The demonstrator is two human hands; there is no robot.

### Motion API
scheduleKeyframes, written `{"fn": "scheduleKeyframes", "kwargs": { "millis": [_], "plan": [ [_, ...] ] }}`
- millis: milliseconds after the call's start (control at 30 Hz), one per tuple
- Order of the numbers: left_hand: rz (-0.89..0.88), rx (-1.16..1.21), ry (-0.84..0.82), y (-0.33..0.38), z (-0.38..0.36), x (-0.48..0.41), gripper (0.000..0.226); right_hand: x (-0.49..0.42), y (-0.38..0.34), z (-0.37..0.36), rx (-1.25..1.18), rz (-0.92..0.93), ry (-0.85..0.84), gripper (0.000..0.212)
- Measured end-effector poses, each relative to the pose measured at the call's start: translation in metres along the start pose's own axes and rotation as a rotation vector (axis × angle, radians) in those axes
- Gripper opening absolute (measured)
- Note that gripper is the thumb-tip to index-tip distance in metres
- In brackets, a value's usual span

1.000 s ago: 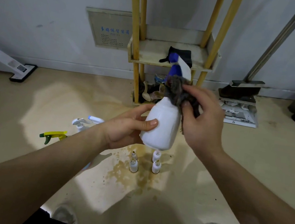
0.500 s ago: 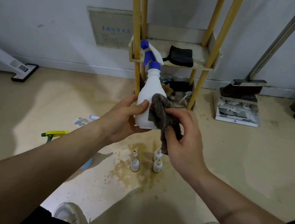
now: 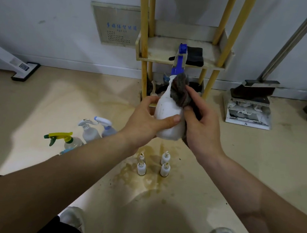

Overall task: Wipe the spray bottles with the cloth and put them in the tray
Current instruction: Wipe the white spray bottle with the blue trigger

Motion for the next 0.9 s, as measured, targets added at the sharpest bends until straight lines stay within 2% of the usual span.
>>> {"fn": "scheduleKeyframes", "kwargs": {
  "millis": [67,133,233,333,433,500,567,767,900],
  "plan": [
    [0.084,0.158,-0.035,0.004,0.003,0.000,0.040,-0.004,-0.001,0.005,-0.052,-0.037,0.052,0.041],
    [0.113,0.258,-0.077,0.007,0.008,0.000,0.028,-0.009,-0.004,0.013,-0.130,-0.074,0.099,0.038],
    [0.073,0.272,-0.127,0.007,0.012,0.001,0.033,-0.012,-0.005,0.017,-0.225,-0.106,0.099,0.037],
    [0.105,0.317,-0.181,0.001,0.011,0.003,0.047,-0.009,-0.002,0.013,-0.332,-0.167,0.085,0.039],
    [0.152,0.447,-0.370,-0.001,0.004,0.007,0.057,-0.006,0.003,0.007,-0.363,-0.216,0.055,0.038],
    [0.136,0.474,-0.399,0.000,0.004,0.007,0.062,-0.007,0.001,0.007,-0.335,-0.201,0.032,0.038],
    [0.108,0.445,-0.358,0.001,0.007,0.004,0.059,-0.009,-0.006,0.010,-0.266,-0.136,-0.006,0.040],
    [0.107,0.351,-0.264,-0.003,0.017,0.000,0.052,0.005,-0.014,0.002,0.216,0.219,-0.071,0.040],
    [0.124,0.329,-0.184,-0.005,0.023,-0.003,0.042,0.020,-0.009,0.000,0.269,0.282,-0.077,0.038]
  ]
}}
Point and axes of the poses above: each hand's wrist, its own x-axis away from the middle knuckle, its own z-axis out of the back of the hand, y = z × x, the point moved 4 cm from there along -x, towards the middle knuckle, and after that the axes turned 4 degrees about -z, right-handed, at the moved point
